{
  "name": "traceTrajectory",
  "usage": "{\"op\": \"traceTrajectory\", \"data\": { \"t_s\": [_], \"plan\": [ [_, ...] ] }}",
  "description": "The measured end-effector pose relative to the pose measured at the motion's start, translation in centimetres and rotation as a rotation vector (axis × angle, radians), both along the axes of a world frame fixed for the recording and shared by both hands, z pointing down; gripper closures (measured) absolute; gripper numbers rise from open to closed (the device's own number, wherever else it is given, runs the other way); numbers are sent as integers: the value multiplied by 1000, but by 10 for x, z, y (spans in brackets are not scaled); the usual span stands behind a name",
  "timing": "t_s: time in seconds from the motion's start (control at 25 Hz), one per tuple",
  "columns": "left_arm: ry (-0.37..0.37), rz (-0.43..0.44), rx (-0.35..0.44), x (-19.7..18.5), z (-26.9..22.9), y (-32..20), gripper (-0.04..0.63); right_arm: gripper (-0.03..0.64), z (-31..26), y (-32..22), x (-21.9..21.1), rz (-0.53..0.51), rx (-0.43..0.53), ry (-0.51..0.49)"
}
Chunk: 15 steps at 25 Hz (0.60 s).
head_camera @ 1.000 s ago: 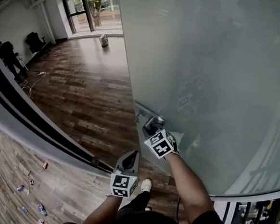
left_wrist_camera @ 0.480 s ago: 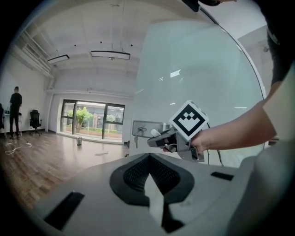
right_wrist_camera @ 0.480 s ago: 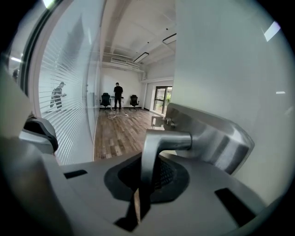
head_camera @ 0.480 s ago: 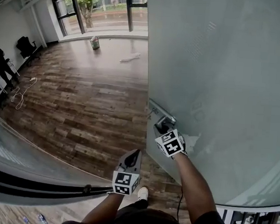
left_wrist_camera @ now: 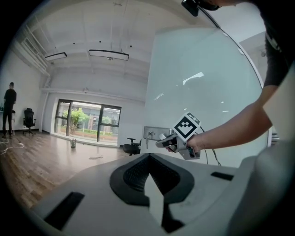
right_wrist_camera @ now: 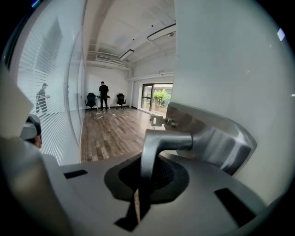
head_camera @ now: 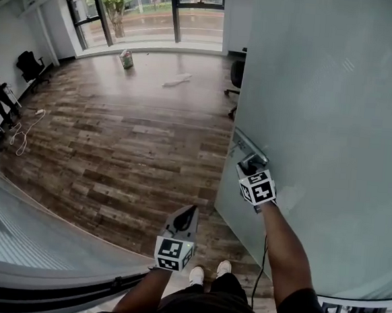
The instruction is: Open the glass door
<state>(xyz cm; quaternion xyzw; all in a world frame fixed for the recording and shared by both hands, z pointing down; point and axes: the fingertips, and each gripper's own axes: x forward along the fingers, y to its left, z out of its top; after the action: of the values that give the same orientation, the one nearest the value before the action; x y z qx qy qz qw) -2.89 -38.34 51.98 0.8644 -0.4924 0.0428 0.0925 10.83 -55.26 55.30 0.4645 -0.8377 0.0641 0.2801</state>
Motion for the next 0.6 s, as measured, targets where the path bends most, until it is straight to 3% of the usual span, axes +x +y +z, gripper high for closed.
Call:
{"op": "traceTrajectory", "data": {
  "t_s": [0.44, 0.6],
  "plan": [
    [-70, 60, -26, 67, 23, -82, 592, 600, 6, -92, 111, 173, 30, 17],
    [-65, 70, -29, 98, 24, -120, 592, 600, 8, -125, 158, 209, 1, -22]
  ]
}}
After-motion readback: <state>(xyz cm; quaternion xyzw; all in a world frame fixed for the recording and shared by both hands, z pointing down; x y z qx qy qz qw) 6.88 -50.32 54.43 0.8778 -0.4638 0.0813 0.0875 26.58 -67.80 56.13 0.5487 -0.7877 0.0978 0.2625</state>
